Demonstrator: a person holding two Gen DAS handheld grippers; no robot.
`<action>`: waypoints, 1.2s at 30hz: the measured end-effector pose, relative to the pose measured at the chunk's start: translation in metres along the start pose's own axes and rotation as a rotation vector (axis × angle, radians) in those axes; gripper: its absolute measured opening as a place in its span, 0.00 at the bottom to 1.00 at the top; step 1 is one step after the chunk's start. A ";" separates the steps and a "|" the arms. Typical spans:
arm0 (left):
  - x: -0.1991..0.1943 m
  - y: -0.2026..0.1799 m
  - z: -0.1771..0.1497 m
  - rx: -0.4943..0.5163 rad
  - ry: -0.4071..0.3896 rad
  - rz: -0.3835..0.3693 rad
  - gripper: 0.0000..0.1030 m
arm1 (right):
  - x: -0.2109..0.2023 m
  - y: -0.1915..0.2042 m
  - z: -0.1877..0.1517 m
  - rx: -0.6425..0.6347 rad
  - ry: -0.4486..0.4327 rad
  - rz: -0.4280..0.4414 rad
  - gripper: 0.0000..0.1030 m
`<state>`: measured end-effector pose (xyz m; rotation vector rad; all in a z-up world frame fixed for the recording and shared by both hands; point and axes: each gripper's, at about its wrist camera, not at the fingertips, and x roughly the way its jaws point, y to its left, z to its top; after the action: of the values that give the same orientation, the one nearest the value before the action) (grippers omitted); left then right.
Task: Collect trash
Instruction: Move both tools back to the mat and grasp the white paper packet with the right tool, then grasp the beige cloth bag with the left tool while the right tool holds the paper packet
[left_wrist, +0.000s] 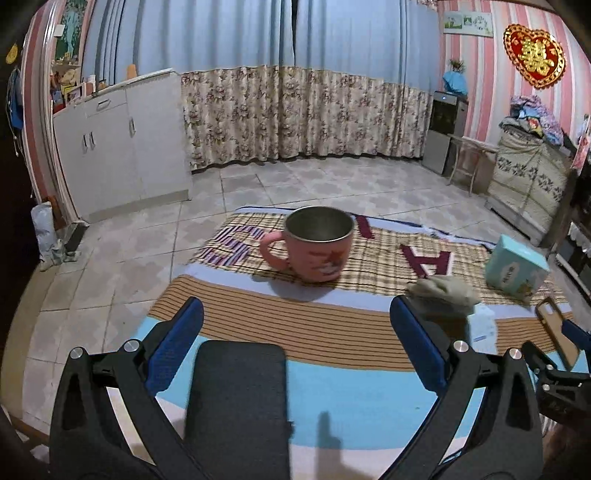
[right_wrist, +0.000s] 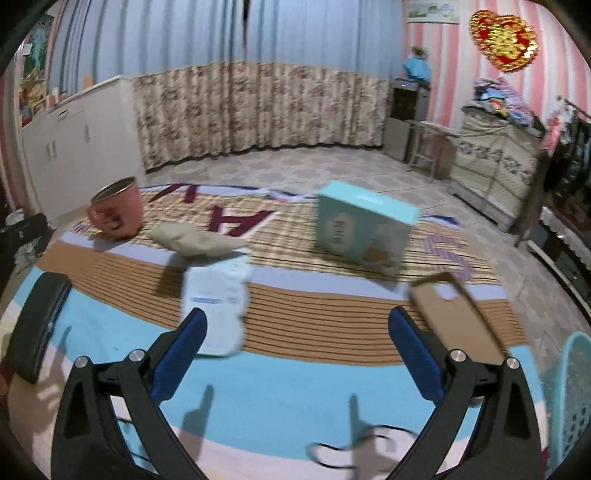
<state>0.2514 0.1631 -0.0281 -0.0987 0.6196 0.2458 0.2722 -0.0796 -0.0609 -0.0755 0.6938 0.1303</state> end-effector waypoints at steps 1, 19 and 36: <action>0.001 0.002 0.000 0.000 0.006 0.006 0.95 | 0.005 0.006 0.001 0.002 0.015 0.013 0.93; 0.009 -0.001 -0.003 -0.022 0.013 -0.011 0.95 | 0.059 0.030 0.002 -0.047 0.192 0.138 0.50; 0.009 -0.034 -0.014 0.031 0.021 -0.001 0.95 | 0.025 -0.050 -0.007 -0.016 0.112 0.029 0.49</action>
<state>0.2594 0.1301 -0.0445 -0.0717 0.6443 0.2343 0.2937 -0.1274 -0.0807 -0.0890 0.8060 0.1601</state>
